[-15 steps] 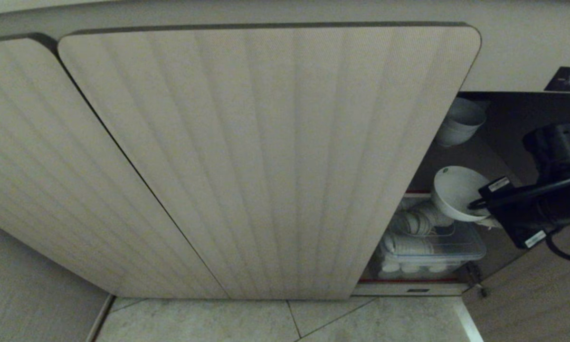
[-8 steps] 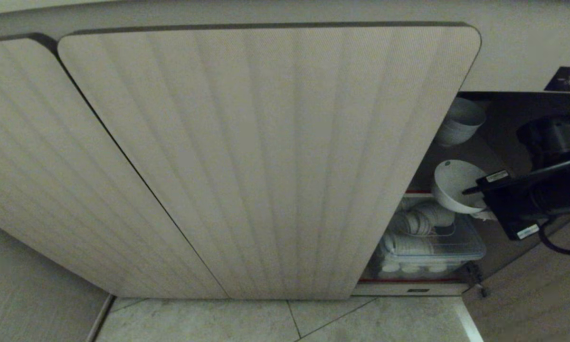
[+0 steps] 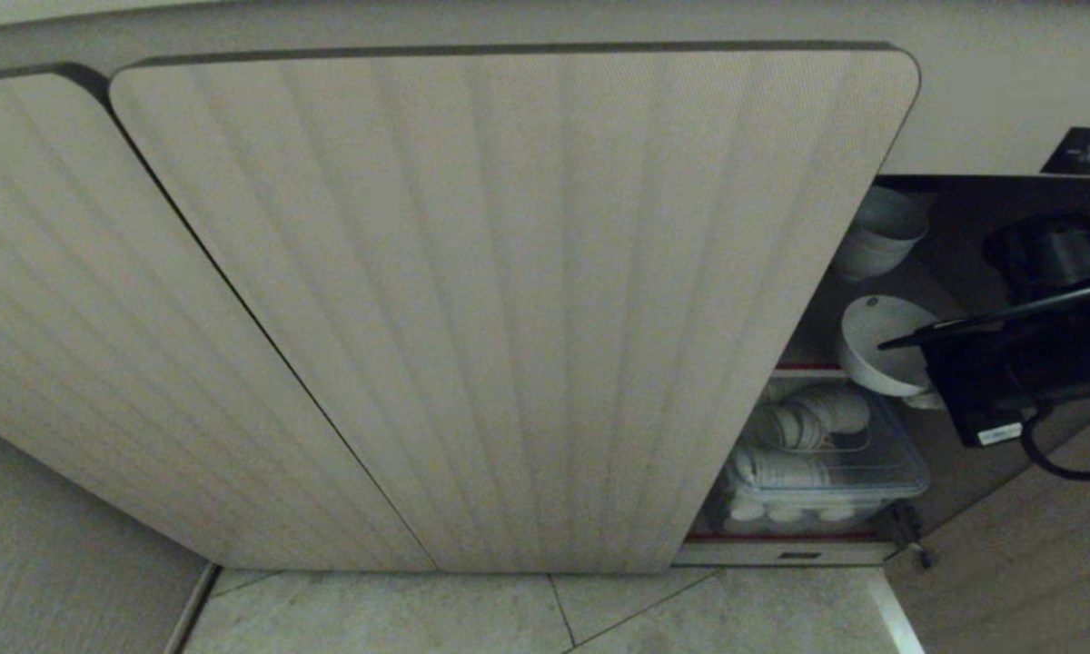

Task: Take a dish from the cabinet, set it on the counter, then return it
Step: Put it back into the cabinet

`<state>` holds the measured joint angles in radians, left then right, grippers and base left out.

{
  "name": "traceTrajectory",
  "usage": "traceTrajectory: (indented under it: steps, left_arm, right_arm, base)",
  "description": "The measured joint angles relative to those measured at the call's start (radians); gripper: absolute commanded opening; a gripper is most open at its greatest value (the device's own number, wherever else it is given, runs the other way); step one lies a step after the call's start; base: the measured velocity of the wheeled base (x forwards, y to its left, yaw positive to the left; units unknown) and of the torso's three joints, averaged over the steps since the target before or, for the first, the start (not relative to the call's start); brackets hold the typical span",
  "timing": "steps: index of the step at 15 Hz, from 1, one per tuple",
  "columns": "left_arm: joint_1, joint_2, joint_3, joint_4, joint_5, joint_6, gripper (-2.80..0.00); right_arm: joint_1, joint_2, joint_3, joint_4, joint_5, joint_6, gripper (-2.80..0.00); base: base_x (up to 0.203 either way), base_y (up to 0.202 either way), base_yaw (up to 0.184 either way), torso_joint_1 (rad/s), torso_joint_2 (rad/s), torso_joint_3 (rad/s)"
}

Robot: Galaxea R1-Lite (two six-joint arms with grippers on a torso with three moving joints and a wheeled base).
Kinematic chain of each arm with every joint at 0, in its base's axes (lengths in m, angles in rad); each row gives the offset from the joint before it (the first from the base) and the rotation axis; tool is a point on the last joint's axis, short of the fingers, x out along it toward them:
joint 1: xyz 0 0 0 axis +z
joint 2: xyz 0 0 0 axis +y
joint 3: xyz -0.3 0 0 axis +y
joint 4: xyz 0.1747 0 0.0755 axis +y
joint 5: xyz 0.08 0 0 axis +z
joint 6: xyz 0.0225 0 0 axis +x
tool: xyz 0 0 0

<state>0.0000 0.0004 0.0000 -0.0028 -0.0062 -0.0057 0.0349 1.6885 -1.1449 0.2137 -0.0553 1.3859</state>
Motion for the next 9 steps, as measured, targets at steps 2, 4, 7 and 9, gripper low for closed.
traceTrajectory:
  steps: [2, 4, 7, 9]
  left_arm:
    - [0.0, 0.0, 0.0, 0.0, 0.0, 0.0, -2.8]
    - [0.0, 0.0, 0.0, 0.0, 0.0, 0.0, -2.8]
    - [0.0, 0.0, 0.0, 0.0, 0.0, 0.0, -2.8]
    - [0.0, 0.0, 0.0, 0.0, 0.0, 0.0, -2.8]
  right_arm:
    - [0.0, 0.007, -0.009, 0.0, -0.014, 0.015, -2.8]
    - [0.0, 0.014, -0.03, 0.001, -0.025, 0.026, -2.8]
    - [0.001, 0.027, -0.048, 0.0, -0.053, 0.029, -2.8]
    - [0.001, 0.035, -0.056, 0.0, -0.065, 0.042, -2.8]
  base:
    - [0.0, 0.0, 0.0, 0.0, 0.0, 0.0]
    - [0.0, 0.0, 0.0, 0.0, 0.0, 0.0]
    - [0.0, 0.0, 0.0, 0.0, 0.0, 0.0]
    - [0.0, 0.0, 0.0, 0.0, 0.0, 0.0]
